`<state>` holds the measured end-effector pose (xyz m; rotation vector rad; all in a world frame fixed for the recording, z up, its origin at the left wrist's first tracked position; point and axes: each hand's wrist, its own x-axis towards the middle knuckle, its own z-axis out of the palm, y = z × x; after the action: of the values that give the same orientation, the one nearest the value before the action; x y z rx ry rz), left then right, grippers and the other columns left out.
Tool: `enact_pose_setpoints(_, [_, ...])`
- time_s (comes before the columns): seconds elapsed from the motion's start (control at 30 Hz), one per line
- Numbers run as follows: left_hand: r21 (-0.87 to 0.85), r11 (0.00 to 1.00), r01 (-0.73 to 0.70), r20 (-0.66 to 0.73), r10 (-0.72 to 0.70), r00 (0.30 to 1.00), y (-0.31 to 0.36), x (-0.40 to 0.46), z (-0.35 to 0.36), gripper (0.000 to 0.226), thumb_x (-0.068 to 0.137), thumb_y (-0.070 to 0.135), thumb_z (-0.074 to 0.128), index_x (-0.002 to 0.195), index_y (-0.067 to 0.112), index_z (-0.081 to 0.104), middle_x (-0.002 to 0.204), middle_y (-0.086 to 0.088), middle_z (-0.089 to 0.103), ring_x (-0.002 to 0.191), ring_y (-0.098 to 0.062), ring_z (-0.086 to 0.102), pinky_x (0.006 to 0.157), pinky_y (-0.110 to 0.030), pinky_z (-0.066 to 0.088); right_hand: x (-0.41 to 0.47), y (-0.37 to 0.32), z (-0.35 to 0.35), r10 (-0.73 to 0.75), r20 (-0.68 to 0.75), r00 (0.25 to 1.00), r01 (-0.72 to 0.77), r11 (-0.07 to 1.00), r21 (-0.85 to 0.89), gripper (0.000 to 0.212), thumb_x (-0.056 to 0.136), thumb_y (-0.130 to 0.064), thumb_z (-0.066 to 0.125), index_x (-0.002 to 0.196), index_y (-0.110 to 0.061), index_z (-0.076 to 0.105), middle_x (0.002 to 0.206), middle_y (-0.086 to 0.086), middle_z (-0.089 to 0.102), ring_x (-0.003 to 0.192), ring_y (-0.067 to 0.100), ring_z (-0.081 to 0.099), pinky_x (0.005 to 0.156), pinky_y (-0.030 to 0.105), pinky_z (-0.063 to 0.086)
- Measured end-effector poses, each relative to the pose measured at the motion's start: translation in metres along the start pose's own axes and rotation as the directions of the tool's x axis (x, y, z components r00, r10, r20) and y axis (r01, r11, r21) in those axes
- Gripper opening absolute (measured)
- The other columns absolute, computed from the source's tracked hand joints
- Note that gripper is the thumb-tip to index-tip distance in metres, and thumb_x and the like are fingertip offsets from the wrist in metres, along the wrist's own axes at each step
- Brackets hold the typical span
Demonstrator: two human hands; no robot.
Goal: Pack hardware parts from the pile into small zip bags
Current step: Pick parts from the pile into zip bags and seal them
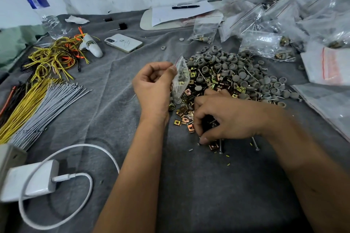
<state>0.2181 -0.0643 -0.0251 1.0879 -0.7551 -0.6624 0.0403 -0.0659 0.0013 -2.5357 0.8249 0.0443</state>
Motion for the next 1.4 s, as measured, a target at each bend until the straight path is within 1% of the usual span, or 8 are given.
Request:
enact_pose_setpoints(0.13, [0.005, 1.000, -0.019, 0.025, 0.019, 0.999, -0.003, -0.001, 0.001, 0.018, 0.080, -0.004, 0.077, 0.078, 0.014, 0.074, 0.072, -0.009, 0.067, 0.062, -0.019, 0.054, 0.060, -0.031, 0.046, 0.003, 0.002, -0.006, -0.060, -0.231, 0.971, 0.113, 0.968, 0.223, 0.012, 0.088, -0.039, 0.076, 0.091, -0.028, 0.071, 0.095, -0.015, 0.064, 0.099, 0.002, 0.057, 0.095, 0.035, 0.047])
enact_pose_setpoints(0.27, [0.106, 0.990, -0.095, 0.152, 0.078, 0.985, -0.007, -0.006, 0.005, 0.018, 0.078, 0.002, 0.079, 0.077, 0.019, 0.075, 0.066, 0.002, 0.067, 0.062, -0.014, 0.055, 0.057, -0.027, 0.045, 0.004, 0.010, -0.009, 0.057, -0.675, 0.735, 0.287, 0.876, 0.387, 0.006, 0.091, -0.021, 0.076, 0.092, -0.019, 0.071, 0.084, -0.009, 0.071, 0.079, 0.007, 0.069, 0.074, 0.016, 0.053])
enact_pose_setpoints(0.37, [0.207, 0.964, -0.165, 0.249, 0.111, 0.962, -0.010, -0.011, 0.009, 0.018, 0.079, 0.006, 0.081, 0.076, 0.021, 0.073, 0.061, 0.009, 0.065, 0.056, -0.008, 0.052, 0.052, -0.023, 0.041, 0.006, 0.015, -0.009, 0.109, -0.752, 0.650, 0.295, 0.875, 0.383, 0.006, 0.090, -0.017, 0.077, 0.091, -0.019, 0.071, 0.081, -0.008, 0.071, 0.075, 0.007, 0.069, 0.070, 0.015, 0.052])
enact_pose_setpoints(0.5, [0.229, 0.957, -0.178, 0.239, 0.122, 0.963, -0.011, -0.011, 0.009, 0.016, 0.079, 0.006, 0.077, 0.076, 0.021, 0.074, 0.062, 0.008, 0.065, 0.056, -0.006, 0.052, 0.053, -0.023, 0.041, 0.005, 0.020, -0.008, 0.052, -0.657, 0.752, 0.153, 0.956, 0.250, 0.008, 0.087, -0.024, 0.081, 0.088, -0.020, 0.075, 0.078, -0.014, 0.071, 0.075, 0.003, 0.068, 0.067, 0.009, 0.046])
enact_pose_setpoints(0.63, [0.226, 0.962, -0.150, 0.183, 0.109, 0.977, -0.011, -0.009, 0.009, 0.018, 0.080, 0.001, 0.077, 0.076, 0.019, 0.074, 0.057, 0.014, 0.060, 0.053, -0.002, 0.048, 0.051, -0.018, 0.039, 0.004, 0.023, -0.006, -0.027, -0.395, 0.918, 0.079, 0.990, 0.118, 0.020, 0.081, -0.035, 0.085, 0.088, -0.021, 0.072, 0.077, -0.010, 0.068, 0.074, 0.008, 0.064, 0.068, 0.027, 0.050])
enact_pose_setpoints(0.87, [0.143, 0.984, -0.108, 0.033, 0.105, 0.994, -0.009, -0.006, 0.007, 0.010, 0.076, 0.009, 0.076, 0.076, 0.018, 0.074, 0.068, -0.002, 0.070, 0.064, -0.016, 0.061, 0.061, -0.031, 0.051, 0.012, 0.020, 0.004, -0.041, -0.416, 0.908, 0.031, 0.999, -0.030, 0.054, 0.077, -0.037, 0.087, 0.115, -0.025, 0.050, 0.107, -0.009, 0.056, 0.100, 0.011, 0.051, 0.088, 0.033, 0.044])
enact_pose_setpoints(1.07, [0.133, 0.988, -0.084, -0.020, 0.087, 0.996, -0.009, -0.004, 0.005, 0.012, 0.075, 0.009, 0.076, 0.075, 0.021, 0.075, 0.073, -0.010, 0.072, 0.067, -0.024, 0.064, 0.064, -0.040, 0.054, 0.013, 0.013, 0.006, -0.020, -0.421, 0.907, 0.053, 0.996, 0.066, 0.053, 0.079, -0.016, 0.087, 0.114, -0.028, 0.048, 0.083, -0.014, 0.062, 0.076, 0.001, 0.061, 0.070, 0.025, 0.048])
enact_pose_setpoints(1.4, [0.163, 0.983, -0.082, -0.028, 0.087, 0.996, -0.010, -0.004, 0.004, 0.016, 0.075, 0.012, 0.077, 0.074, 0.028, 0.077, 0.069, -0.001, 0.070, 0.065, -0.017, 0.062, 0.062, -0.033, 0.052, 0.006, 0.015, 0.000, -0.007, -0.313, 0.950, 0.031, 0.997, 0.073, 0.060, 0.085, -0.021, 0.083, 0.132, -0.026, 0.046, 0.089, -0.011, 0.066, 0.081, 0.008, 0.063, 0.076, 0.035, 0.054])
